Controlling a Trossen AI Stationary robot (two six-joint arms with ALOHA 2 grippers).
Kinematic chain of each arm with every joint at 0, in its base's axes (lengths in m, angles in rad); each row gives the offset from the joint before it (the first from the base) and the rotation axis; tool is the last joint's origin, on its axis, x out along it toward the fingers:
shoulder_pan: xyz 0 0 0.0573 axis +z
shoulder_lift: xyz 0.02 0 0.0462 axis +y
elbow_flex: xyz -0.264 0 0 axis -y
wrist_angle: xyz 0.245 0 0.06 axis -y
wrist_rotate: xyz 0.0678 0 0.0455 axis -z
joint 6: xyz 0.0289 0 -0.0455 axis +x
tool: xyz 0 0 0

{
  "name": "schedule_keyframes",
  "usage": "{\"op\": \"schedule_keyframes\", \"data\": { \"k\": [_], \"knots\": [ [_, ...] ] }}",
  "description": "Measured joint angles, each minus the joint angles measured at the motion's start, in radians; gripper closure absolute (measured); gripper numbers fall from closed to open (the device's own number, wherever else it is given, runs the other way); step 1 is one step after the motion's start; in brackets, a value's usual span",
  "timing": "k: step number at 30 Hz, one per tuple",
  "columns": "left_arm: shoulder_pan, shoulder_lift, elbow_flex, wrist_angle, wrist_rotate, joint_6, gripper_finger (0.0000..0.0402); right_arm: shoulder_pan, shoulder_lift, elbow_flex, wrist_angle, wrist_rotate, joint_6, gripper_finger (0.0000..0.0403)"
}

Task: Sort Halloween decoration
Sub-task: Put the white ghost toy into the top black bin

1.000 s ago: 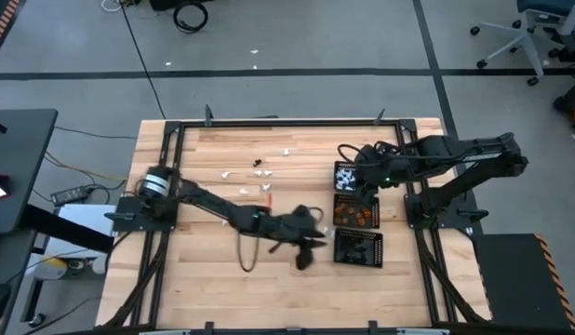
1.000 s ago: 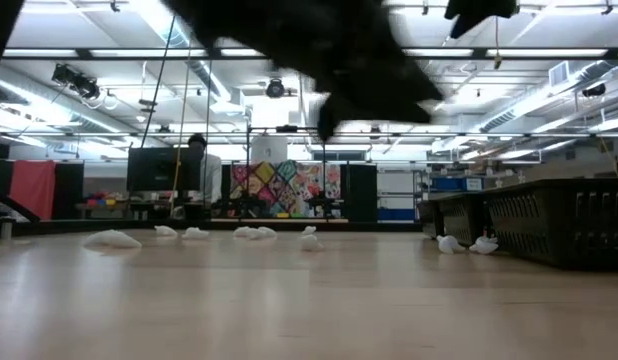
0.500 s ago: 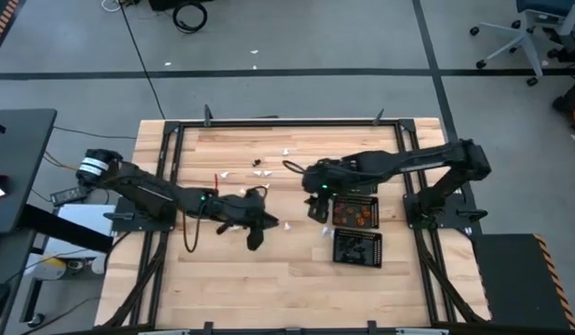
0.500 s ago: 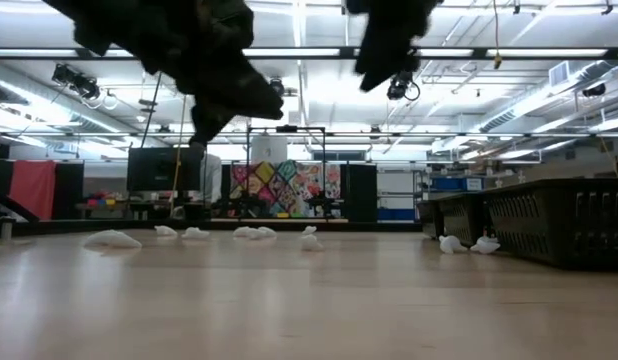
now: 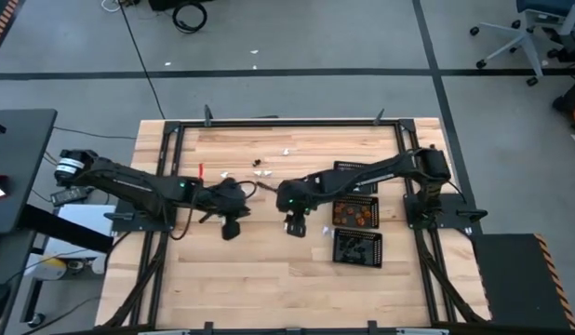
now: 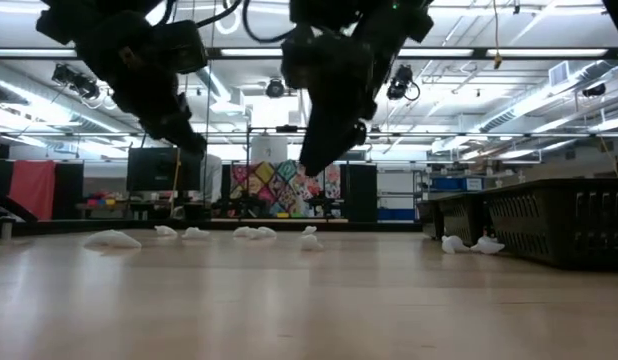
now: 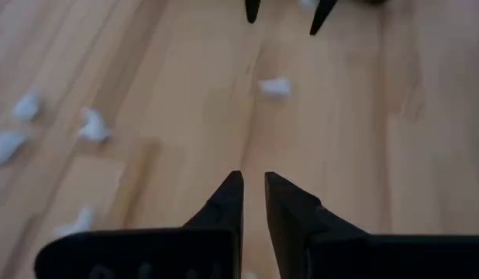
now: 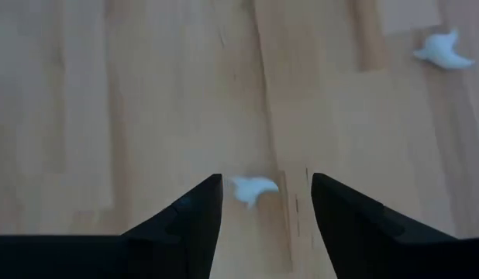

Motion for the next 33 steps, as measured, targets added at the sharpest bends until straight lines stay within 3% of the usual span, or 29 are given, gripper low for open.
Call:
{"op": "schedule_keyframes", "data": {
  "k": [11, 17, 19, 33],
  "knots": [
    [0.0, -0.047, 0.004, -0.114, -0.045, 0.078, 0.0363, 0.045, 0.107, 0.0, 0.077, -0.008, -0.102, 0.0161],
    [0.0, -0.063, 0.003, -0.124, -0.056, 0.087, 0.0363, 0.059, 0.108, 0.001, 0.074, 0.145, -0.1, 0.012],
    [0.0, -0.061, 0.004, -0.117, -0.056, 0.087, 0.0363, 0.061, 0.108, 0.0, 0.078, 0.145, -0.1, 0.0113],
    [-0.055, -0.062, 0.004, -0.15, -0.056, 0.009, 0.0363, 0.074, 0.165, -0.006, 0.1, 0.135, -0.132, 0.0131]
  ]
}}
